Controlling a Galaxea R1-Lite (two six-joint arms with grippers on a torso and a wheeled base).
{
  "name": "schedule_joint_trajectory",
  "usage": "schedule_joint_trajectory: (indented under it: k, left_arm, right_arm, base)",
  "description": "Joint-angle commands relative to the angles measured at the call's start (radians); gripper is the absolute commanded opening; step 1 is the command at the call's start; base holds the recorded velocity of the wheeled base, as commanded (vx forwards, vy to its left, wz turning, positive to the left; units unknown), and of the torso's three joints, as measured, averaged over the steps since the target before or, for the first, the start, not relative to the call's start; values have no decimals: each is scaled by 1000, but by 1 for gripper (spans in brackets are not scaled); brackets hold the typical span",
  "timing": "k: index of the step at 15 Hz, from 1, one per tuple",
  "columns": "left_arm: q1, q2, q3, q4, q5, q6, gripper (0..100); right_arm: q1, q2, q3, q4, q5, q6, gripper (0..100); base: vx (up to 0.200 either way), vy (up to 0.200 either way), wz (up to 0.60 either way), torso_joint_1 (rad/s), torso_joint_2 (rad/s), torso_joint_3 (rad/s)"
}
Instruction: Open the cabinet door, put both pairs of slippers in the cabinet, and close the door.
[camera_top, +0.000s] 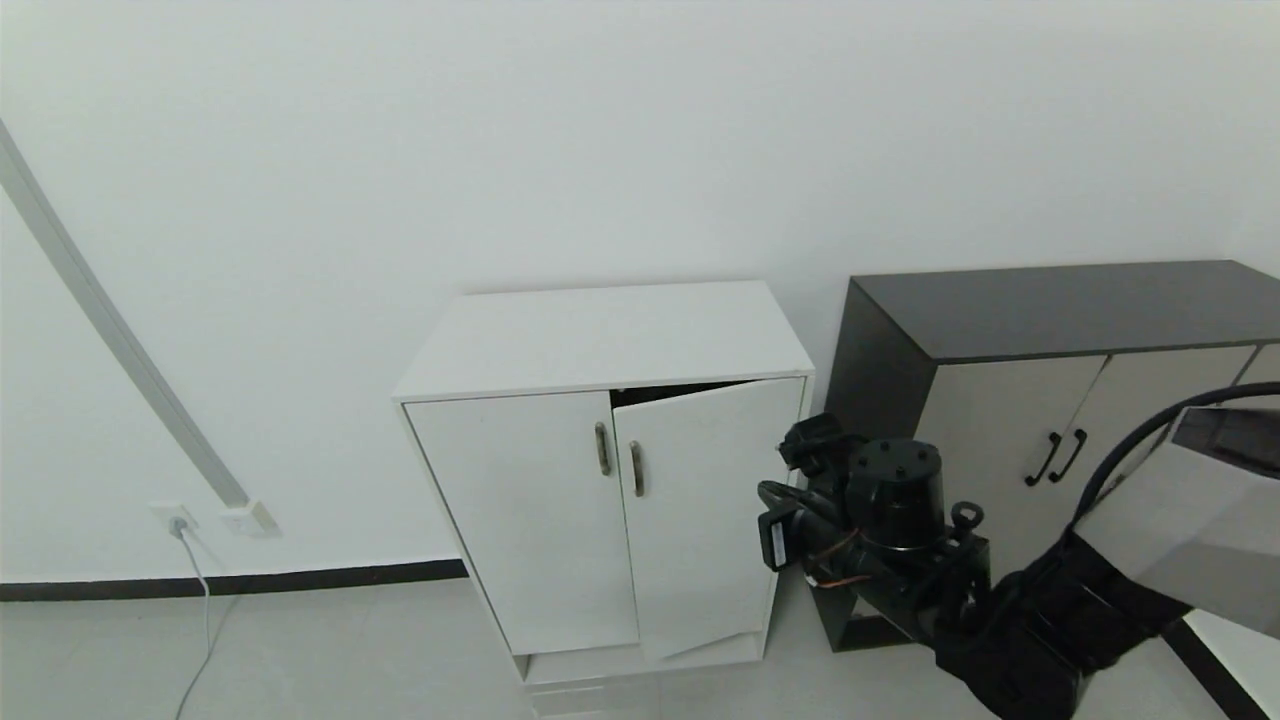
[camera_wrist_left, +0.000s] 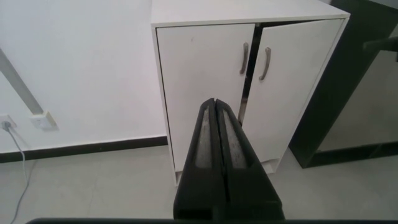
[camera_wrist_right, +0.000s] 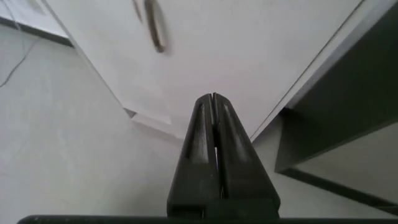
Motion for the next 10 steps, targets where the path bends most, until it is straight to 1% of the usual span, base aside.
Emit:
schedule_joint_trajectory:
  k: [1, 3, 6, 7, 10]
  left_arm:
    - [0, 1, 0, 0, 0, 0, 0]
    - [0, 1, 0, 0, 0, 0, 0]
    - [0, 1, 0, 0, 0, 0, 0]
    - [0, 1, 0, 0, 0, 0, 0]
    - [0, 1, 0, 0, 0, -1, 0]
  right_arm:
    - [24, -37, 98, -46, 0, 0, 0]
    - [27, -31, 152, -72, 3, 1, 0]
    - [27, 58, 129, -149, 7, 8, 0]
    - [25, 105, 91, -183, 7, 8, 0]
    - [13, 213, -54, -186, 27, 8, 0]
  base:
    - [200, 0, 0, -12, -7, 12]
    - [200, 0, 0, 5, 7, 0]
    - [200, 0, 0, 2, 4, 2]
    - [0, 0, 0, 0, 0, 0]
    - [0, 0, 0, 0, 0, 0]
